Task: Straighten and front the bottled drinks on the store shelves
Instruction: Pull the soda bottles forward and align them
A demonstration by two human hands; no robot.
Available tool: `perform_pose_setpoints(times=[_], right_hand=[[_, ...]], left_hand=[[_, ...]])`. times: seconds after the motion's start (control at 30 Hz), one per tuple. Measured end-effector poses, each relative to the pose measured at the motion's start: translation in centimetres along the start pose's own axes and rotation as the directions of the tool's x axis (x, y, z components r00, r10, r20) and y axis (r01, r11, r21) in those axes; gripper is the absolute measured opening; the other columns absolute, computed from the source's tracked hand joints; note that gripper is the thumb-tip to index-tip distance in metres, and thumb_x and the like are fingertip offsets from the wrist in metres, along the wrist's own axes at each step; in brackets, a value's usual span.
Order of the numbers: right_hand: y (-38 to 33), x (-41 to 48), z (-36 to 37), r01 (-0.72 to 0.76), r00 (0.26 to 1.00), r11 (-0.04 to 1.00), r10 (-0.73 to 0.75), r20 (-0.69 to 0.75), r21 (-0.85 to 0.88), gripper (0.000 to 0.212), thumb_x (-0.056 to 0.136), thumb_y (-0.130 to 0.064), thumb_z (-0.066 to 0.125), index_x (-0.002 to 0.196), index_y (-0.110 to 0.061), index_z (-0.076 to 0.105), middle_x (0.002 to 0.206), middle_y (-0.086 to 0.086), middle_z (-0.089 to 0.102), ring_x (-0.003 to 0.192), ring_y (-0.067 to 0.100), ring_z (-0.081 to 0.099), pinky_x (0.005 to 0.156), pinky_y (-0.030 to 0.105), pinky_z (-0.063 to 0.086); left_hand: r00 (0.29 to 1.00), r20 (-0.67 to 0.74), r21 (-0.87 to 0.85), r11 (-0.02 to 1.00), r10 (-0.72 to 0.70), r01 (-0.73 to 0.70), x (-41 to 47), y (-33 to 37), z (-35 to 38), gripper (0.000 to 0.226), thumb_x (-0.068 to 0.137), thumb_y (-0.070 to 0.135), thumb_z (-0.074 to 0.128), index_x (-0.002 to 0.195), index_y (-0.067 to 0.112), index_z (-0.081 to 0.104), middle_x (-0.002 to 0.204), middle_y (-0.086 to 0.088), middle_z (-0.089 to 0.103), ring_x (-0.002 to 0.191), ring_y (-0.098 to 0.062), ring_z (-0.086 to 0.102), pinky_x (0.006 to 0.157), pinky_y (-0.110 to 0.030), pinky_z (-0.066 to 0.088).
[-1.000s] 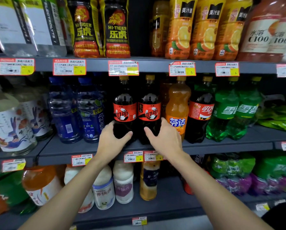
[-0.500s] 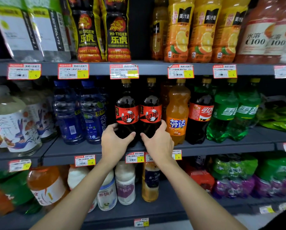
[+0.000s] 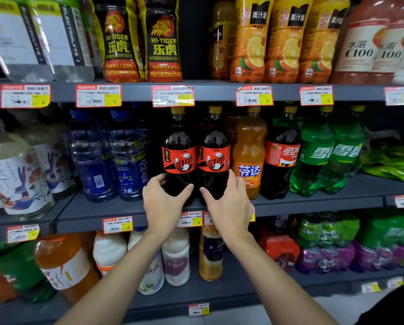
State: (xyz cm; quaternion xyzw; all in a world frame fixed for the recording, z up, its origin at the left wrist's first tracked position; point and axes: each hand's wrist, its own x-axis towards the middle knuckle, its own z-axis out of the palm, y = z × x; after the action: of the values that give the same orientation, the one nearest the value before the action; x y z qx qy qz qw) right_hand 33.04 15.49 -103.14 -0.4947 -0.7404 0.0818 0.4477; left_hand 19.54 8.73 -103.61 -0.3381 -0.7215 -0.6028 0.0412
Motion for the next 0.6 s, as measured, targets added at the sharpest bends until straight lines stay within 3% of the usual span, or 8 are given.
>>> perform_pose_setpoints(times=[0.13, 0.3, 0.4, 0.47, 0.6], right_hand=[[-0.1, -1.3, 0.6, -0.081, 0.997, 0.996, 0.081, 0.001, 0.049, 0.086, 0.082, -0.07, 0.065, 0.146, -0.016, 0.045, 0.119, -0.003, 0.047, 0.1, 0.019, 0.063, 0.071, 0.03, 0.043], [1.2, -1.4, 1.2, -0.106, 0.99, 0.981, 0.089, 0.105, 0.165, 0.089, 0.081, -0.07, 0.066, 0.15, -0.021, 0.041, 0.11, -0.009, 0.043, 0.092, 0.005, 0.05, 0.075, 0.027, 0.043], [2.6, -0.9, 0.7, -0.041, 0.994, 0.965, 0.013, 0.109, 0.258, 0.077, 0.089, -0.064, 0.061, 0.149, -0.019, 0.046, 0.098, -0.013, 0.043, 0.085, 0.0, 0.049, 0.076, 0.024, 0.048], [3.4, -0.3, 0.4, 0.001, 0.993, 0.968, -0.03, 0.113, 0.251, 0.075, 0.091, -0.064, 0.057, 0.15, -0.019, 0.045, 0.092, -0.015, 0.042, 0.088, -0.005, 0.049, 0.073, 0.018, 0.044], [3.5, 0.5, 0.2, 0.008, 0.984, 0.982, -0.041, 0.172, 0.191, 0.092, 0.079, -0.081, 0.057, 0.152, -0.027, 0.04, 0.092, -0.018, 0.043, 0.085, -0.006, 0.049, 0.075, 0.027, 0.044]], left_hand=[[0.998, 0.056, -0.036, 0.999, 0.005, -0.003, -0.5, -0.9, -0.3, 0.076, 0.076, 0.056, 0.08, 0.138, 0.022, 0.054, 0.126, 0.011, 0.057, 0.123, -0.009, 0.045, 0.098, -0.026, 0.037], [0.991, 0.128, -0.039, 0.999, 0.029, -0.024, -0.4, -1.4, -0.9, 0.068, 0.08, 0.059, 0.075, 0.139, 0.03, 0.055, 0.11, 0.033, 0.049, 0.11, -0.005, 0.05, 0.092, -0.023, 0.04], [0.981, 0.183, -0.001, 0.998, 0.068, -0.069, 0.4, -2.2, -2.0, 0.059, 0.087, 0.059, 0.066, 0.139, 0.036, 0.054, 0.111, 0.026, 0.055, 0.096, 0.002, 0.052, 0.079, -0.011, 0.037], [0.97, 0.228, 0.019, 0.996, 0.083, -0.09, 0.9, -2.6, -2.5, 0.059, 0.088, 0.055, 0.068, 0.141, 0.037, 0.052, 0.11, 0.026, 0.055, 0.094, 0.004, 0.051, 0.077, -0.011, 0.037], [0.969, 0.239, 0.034, 0.997, 0.065, -0.075, 1.2, -2.8, -2.5, 0.062, 0.086, 0.054, 0.071, 0.143, 0.034, 0.052, 0.102, 0.014, 0.057, 0.087, 0.005, 0.051, 0.074, -0.011, 0.036]])
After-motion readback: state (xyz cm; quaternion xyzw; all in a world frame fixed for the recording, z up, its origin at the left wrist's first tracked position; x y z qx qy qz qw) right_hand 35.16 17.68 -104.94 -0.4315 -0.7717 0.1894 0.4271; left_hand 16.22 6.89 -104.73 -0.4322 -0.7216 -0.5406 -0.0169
